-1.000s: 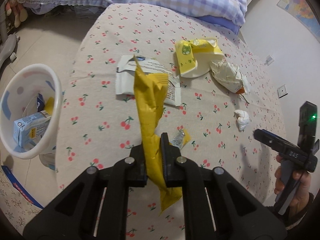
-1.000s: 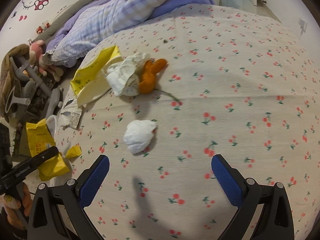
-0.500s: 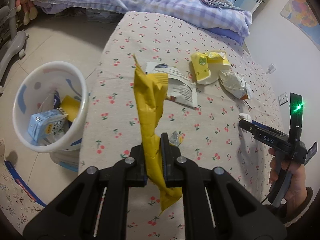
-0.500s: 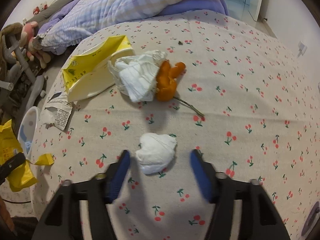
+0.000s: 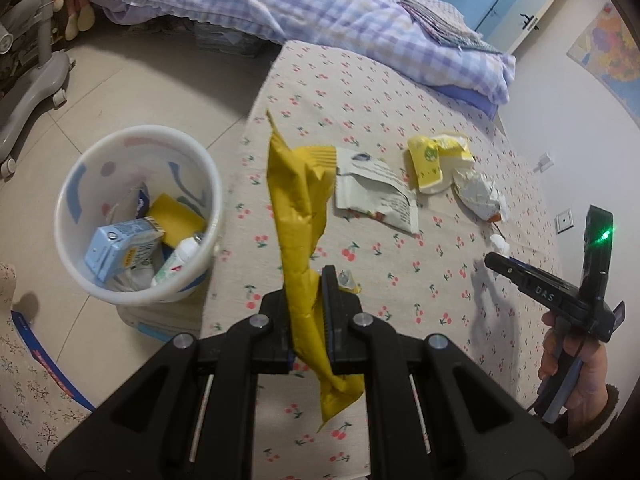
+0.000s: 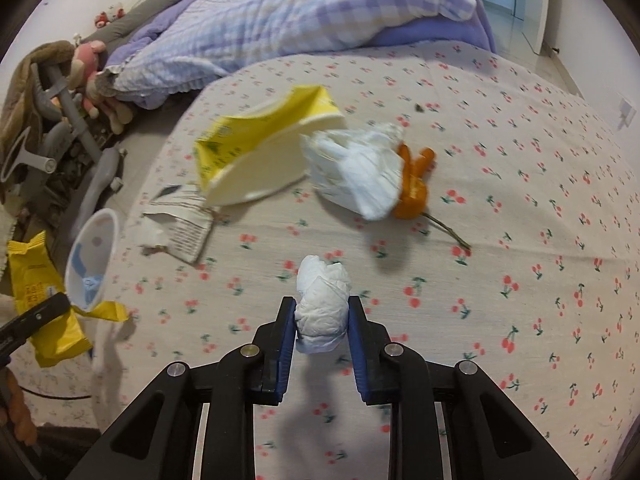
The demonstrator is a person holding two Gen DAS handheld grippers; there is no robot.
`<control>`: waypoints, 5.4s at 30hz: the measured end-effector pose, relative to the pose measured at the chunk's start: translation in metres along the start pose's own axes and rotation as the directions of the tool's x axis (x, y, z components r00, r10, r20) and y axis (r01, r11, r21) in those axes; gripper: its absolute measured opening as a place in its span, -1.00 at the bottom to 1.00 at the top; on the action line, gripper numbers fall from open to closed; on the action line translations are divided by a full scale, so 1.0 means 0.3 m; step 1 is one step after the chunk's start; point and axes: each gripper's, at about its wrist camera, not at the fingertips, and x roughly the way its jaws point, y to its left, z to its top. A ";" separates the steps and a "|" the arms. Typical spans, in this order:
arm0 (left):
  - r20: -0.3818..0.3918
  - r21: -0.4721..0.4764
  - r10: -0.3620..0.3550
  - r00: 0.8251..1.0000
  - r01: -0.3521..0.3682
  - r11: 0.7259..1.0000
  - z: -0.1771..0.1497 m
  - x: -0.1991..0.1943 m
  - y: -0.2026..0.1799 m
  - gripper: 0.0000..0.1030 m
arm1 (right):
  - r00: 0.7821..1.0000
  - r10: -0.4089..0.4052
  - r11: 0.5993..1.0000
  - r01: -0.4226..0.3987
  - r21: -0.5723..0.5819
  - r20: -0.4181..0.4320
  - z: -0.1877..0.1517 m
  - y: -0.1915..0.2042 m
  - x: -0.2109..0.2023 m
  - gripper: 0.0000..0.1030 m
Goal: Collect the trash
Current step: 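Drop the yellow bag into the wastebasket while the right gripper grasps and drops a tissue ball, then move both open grippers back over the bed toward the paper wrappers, then grasp the white paper wrapper with the left gripper while the right grasps crumpled tissue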
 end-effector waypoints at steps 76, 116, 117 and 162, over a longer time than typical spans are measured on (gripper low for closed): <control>-0.015 -0.149 0.304 0.952 -0.303 0.941 0.009 -0.139 0.491 0.84 | 0.980 0.199 0.960 -0.200 -0.195 -0.024 0.104 0.671 0.091 0.42; -0.077 0.032 0.178 0.981 -0.176 0.984 0.108 0.163 -0.073 0.84 | 0.998 -0.017 1.000 0.016 0.022 0.056 0.085 -0.109 -0.103 0.46; -0.078 0.029 0.170 0.982 -0.168 0.985 0.116 0.178 -0.090 0.84 | 0.998 -0.021 0.999 0.020 0.027 0.057 0.087 -0.120 -0.106 0.46; -0.083 0.031 0.038 0.996 -0.035 0.999 0.155 0.266 -0.186 -0.92 | 1.000 -0.013 0.998 0.011 0.055 0.028 0.231 -0.084 0.088 -0.30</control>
